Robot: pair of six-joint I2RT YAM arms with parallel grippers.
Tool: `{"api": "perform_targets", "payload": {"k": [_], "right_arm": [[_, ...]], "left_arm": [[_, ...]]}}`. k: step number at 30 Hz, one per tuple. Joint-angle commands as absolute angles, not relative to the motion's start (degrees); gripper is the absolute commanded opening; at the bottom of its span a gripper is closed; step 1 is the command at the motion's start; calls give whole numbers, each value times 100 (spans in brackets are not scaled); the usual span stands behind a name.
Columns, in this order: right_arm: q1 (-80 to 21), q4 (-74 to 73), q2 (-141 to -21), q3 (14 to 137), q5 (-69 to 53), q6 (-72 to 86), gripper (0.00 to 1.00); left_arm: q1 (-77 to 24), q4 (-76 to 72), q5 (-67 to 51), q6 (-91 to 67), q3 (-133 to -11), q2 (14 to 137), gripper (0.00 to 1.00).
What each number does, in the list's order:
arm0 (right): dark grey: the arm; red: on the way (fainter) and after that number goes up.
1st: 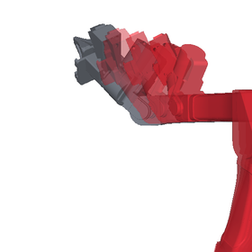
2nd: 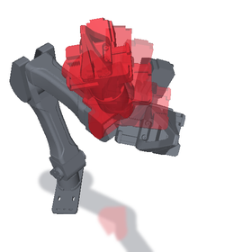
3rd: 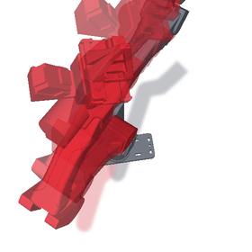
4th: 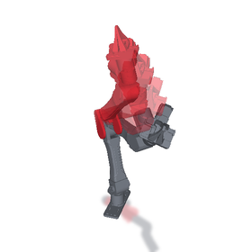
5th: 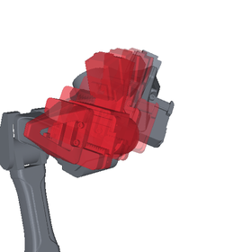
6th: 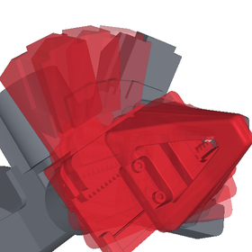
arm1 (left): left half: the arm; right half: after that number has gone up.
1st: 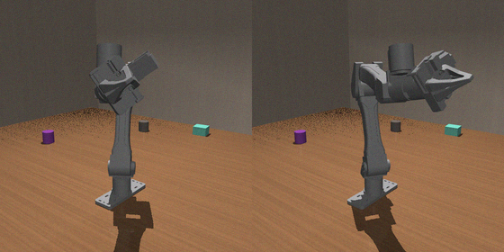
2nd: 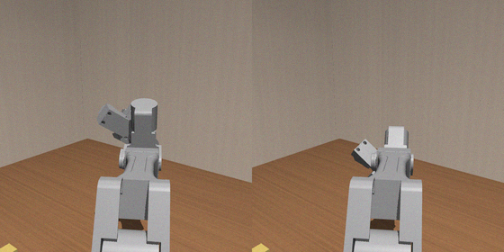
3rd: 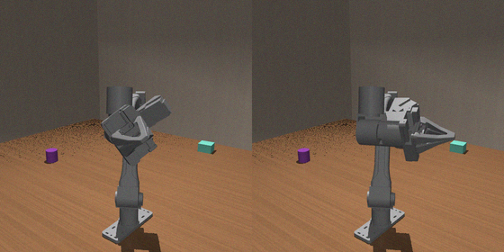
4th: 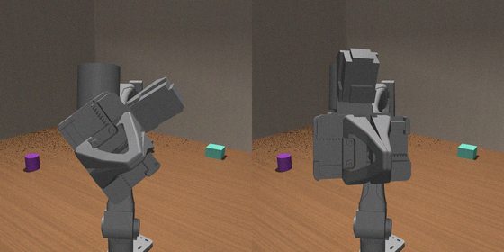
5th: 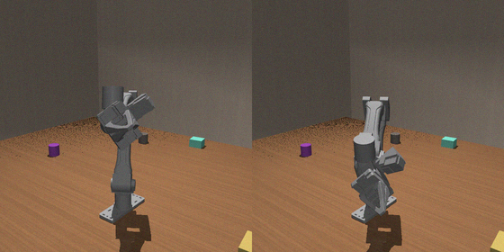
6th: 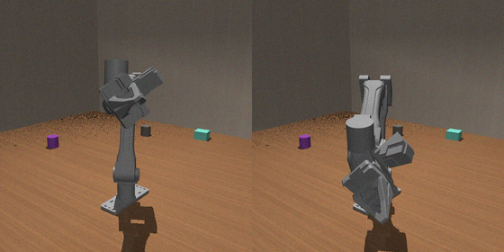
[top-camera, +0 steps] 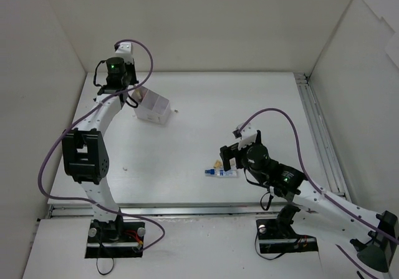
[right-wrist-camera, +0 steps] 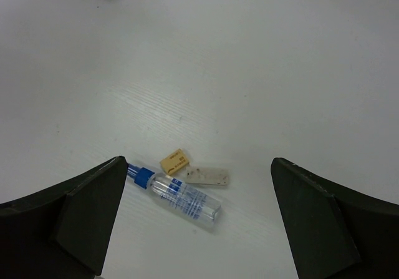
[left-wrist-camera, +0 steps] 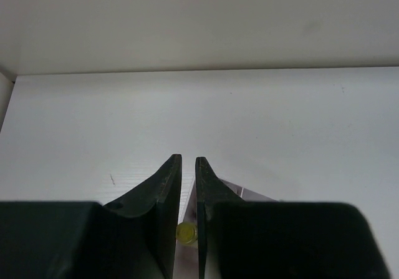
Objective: Sort the stationery into containers
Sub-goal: Place the pen in the storage box, then pick up the stationery from the center of the board.
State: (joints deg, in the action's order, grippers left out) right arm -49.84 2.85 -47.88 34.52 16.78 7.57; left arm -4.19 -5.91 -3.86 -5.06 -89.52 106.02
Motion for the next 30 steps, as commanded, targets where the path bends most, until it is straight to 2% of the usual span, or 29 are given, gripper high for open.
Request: {"api": "perform_targets", "payload": {"k": [1,4,5,6,7,11,12,14,15,17,20,21,30], "right_arm": [[-4948,352,-4772,3419,1872,879,98],[-4957,308,-4764,3393,1732,818,98],[-4957,273,-4772,3401,1653,765,98],[-4948,203,-4799,3410,1513,634,98],[-4948,141,-4825,3419,1242,589,98],[-4939,-201,-5053,3515,915,606,98],[-4957,-211,-5089,3524,697,624,98],[-4957,-298,-5229,3559,415,650,98],[-4957,-342,-5299,3603,187,659,98],[-4940,-413,-5527,3630,44,738,98],[-4957,-509,-5888,3656,-132,922,98],[-4957,-553,-5984,3691,-149,966,98],[-4974,-843,-7066,4174,-26,1195,98]], "left_arm": [[-378,-1020,-439,-325,-9369,10590,0],[-378,-941,-396,-352,-9439,10722,1],[-378,-923,-387,-352,-9448,10740,7],[-378,-871,-361,-343,-9474,10749,23],[-378,-835,-308,-334,-9518,10775,30],[-378,-695,-194,-343,-9562,10767,38],[-378,-660,-193,-351,-9528,10706,45],[-378,-624,-211,-421,-9475,10618,46],[-378,-589,-220,-457,-9396,10469,51],[-378,-589,-298,-553,-9264,10284,68],[-378,-668,-544,-878,-8869,9731,83],[-378,-703,-632,-1044,-8755,9555,99],[-755,-352,-976,-1828,-6937,7114,100]]}}
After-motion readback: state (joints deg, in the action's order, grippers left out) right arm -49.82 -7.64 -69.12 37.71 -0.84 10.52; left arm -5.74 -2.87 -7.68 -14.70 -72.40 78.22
